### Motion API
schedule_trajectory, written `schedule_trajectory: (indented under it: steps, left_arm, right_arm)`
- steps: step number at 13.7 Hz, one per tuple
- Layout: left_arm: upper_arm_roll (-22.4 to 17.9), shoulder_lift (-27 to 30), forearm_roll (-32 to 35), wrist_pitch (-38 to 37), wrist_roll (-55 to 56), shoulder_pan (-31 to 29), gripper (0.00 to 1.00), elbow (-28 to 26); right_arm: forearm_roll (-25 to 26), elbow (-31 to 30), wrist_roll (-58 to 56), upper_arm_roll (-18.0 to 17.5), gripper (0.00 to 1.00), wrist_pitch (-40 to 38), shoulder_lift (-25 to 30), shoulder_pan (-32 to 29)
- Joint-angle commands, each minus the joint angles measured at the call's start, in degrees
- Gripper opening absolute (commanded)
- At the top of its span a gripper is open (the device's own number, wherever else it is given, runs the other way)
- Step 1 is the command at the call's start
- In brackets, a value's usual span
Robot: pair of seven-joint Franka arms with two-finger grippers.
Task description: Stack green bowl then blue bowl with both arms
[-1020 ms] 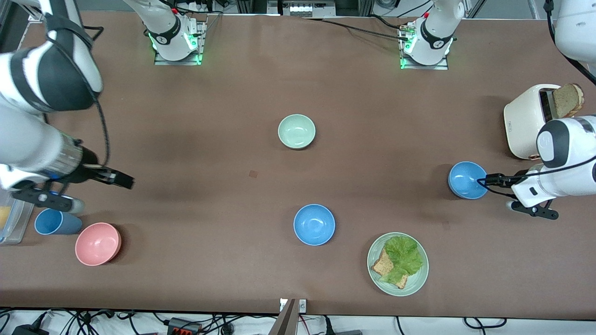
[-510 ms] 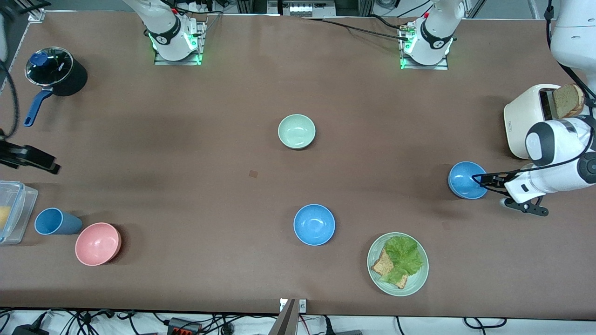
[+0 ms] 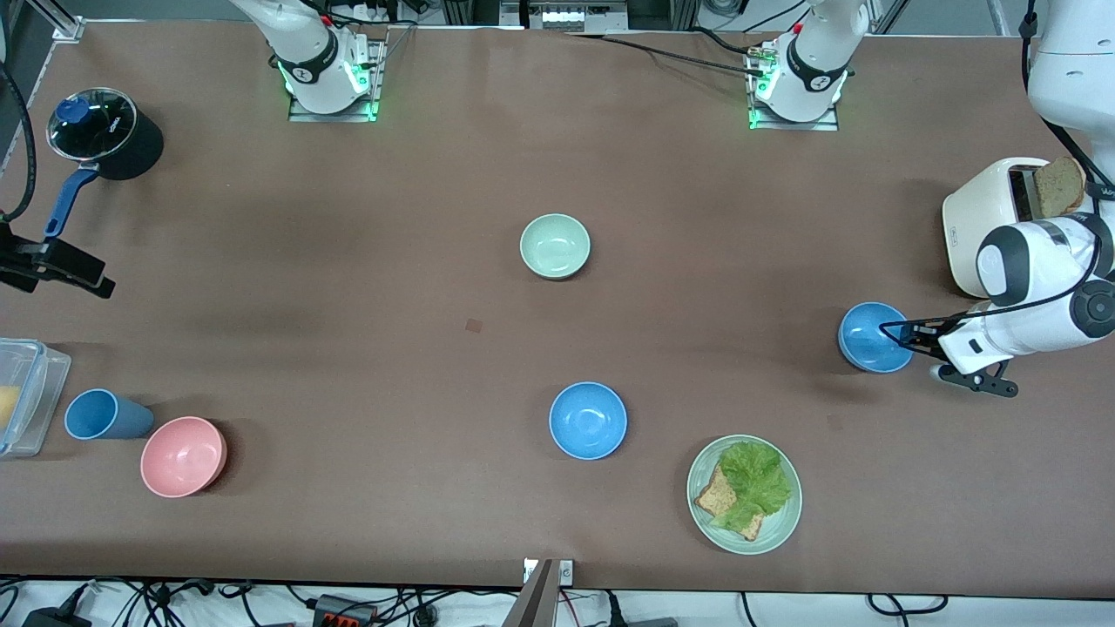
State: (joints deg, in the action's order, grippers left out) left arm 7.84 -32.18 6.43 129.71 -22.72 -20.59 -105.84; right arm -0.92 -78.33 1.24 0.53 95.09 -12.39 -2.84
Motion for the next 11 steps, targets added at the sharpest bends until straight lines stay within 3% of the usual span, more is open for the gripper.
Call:
schedule_trajectory:
  steps: [1,5,11]
  left_arm:
    - [0.9,1.9,0.7,0.8,0.1,-0.8,0.54,-2.5]
    - [1.1,1.9,0.5,0.7,0.4,-0.8,0.32,-2.6]
    - [1.2,1.9,0.2,0.5,0.4,-0.7,0.02,-2.5]
  right_arm:
    - [0.2,-2.1,-2.0,3.5,1.00,0.2,1.8,2.4]
    - [0.4,-3.1,-2.4,3.7,1.00,0.2,2.2,2.7]
    - [2.2,-18.3,-2.3,3.4,1.00,5.8,11.6,2.7]
